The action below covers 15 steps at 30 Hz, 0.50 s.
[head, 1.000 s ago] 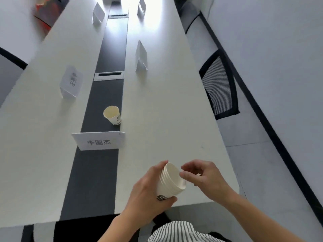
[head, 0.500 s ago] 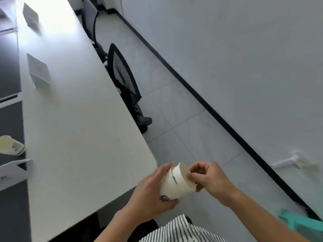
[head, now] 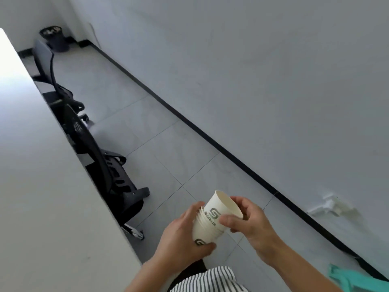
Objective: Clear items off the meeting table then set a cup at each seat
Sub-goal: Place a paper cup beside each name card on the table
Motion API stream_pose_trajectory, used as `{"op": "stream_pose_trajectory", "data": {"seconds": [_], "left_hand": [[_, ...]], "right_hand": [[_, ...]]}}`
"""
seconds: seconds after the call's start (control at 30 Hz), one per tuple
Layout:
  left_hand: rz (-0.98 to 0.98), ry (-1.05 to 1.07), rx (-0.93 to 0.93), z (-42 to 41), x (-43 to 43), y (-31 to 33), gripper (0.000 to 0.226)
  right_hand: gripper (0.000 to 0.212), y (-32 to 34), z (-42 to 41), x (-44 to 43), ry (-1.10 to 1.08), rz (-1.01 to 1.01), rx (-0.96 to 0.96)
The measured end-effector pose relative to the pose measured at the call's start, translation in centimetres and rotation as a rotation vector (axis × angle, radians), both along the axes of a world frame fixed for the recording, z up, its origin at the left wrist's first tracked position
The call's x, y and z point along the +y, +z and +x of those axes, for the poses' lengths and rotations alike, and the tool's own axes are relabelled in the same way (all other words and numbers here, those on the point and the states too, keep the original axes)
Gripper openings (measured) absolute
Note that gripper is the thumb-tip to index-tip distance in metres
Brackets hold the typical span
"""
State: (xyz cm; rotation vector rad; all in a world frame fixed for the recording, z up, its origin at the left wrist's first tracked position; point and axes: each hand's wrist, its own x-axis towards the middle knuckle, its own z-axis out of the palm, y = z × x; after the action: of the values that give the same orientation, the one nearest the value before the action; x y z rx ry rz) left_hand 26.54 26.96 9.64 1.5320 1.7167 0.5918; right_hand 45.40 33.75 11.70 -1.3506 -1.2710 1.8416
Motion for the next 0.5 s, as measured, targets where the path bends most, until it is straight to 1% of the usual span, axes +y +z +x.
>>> {"op": "stream_pose_trajectory", "data": {"seconds": [0.07,0.13,0.2,0.33,0.43,0.5], "left_hand": [[-0.014,0.013,-0.001,-0.8,3.8,0.3,0.088],[-0.031,0.027,0.015,-2.1,7.0,0.4,0.091],[-0.038,0.058,0.015,-3.5,9.9,0.4,0.093],[-0.05,0.149,-0.011,-6.4,15.2,-0.4,0.094],[-0.074,0.249,-0.026,-8.3,19.3,-1.5,0.095],[-0.082,0.313,-0.046,-9.3,22.5,-2.1,0.095]], "right_hand": [[0.071,0.8,0.3,3.7,-0.166,0.056,0.038],[0.07,1.2,1.0,7.2,-0.312,0.14,0.026],[0.066,1.1,1.7,10.5,-0.396,0.197,0.016],[0.063,-0.7,2.7,16.5,-0.388,0.21,-0.068],[0.066,-2.9,2.8,22.0,-0.337,0.187,-0.121],[0.061,-4.2,2.3,26.4,-0.291,0.183,-0.141]]}}
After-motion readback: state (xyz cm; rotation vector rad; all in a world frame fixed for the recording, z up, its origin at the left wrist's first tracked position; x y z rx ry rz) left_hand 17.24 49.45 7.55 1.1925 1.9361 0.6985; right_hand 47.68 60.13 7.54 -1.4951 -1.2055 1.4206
